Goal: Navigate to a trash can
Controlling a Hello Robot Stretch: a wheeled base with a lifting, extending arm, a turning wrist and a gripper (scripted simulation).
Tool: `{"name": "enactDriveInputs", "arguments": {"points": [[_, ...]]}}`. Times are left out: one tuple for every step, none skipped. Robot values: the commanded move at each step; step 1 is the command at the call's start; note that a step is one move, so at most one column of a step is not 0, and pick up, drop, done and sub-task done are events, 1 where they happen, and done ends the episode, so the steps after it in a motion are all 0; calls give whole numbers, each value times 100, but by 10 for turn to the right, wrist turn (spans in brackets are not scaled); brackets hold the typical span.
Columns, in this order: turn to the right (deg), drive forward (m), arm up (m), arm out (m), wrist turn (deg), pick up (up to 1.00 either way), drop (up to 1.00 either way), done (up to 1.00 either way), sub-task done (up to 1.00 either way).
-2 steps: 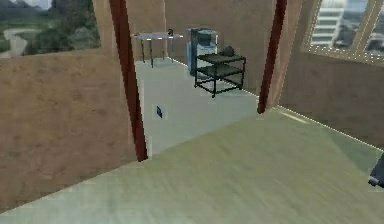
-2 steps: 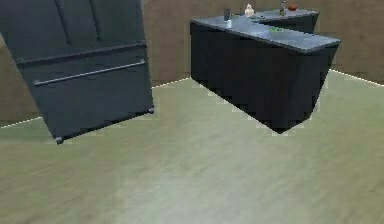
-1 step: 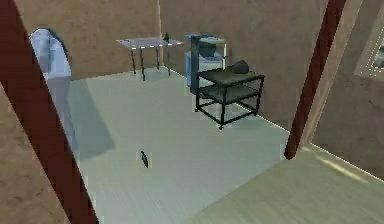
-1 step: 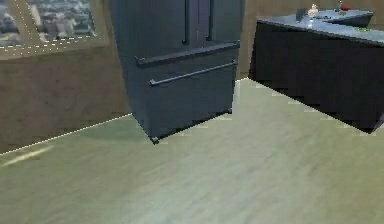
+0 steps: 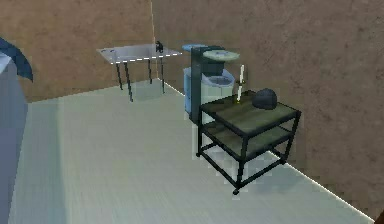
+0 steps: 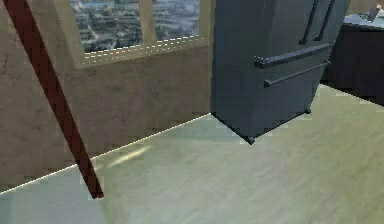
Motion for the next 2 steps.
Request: {"name": "enactDriveInputs", "arguments": {"points": [[90,0,0,0,0,0,0,0,0],[0,35,0,0,0,0,0,0,0]]}}
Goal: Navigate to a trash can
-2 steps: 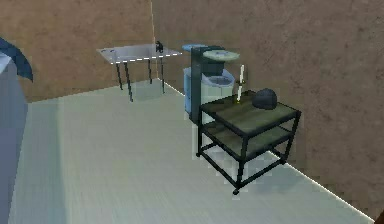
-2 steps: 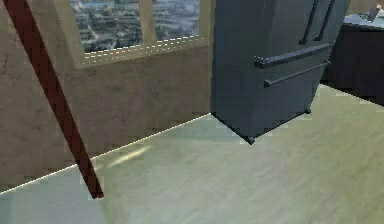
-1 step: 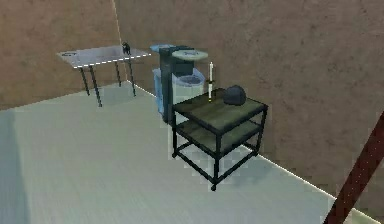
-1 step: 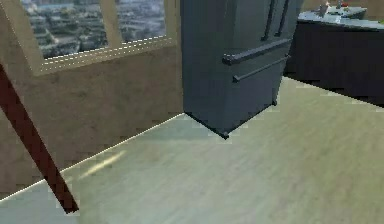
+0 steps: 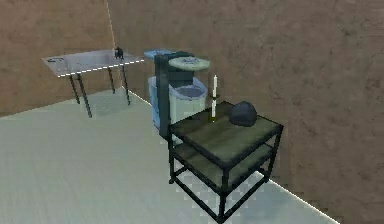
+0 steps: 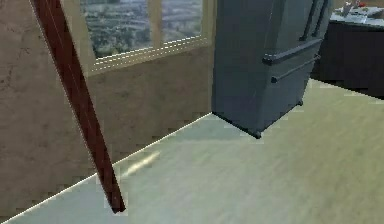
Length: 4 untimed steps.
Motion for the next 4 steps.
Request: {"name": "enactDriveInputs", "arguments": {"points": [[-240,0,0,0,0,0,0,0,0],[0,90,0,0,0,0,0,0,0],[330,0,0,0,0,0,0,0,0],[0,0,0,0,0,0,0,100,0]]}}
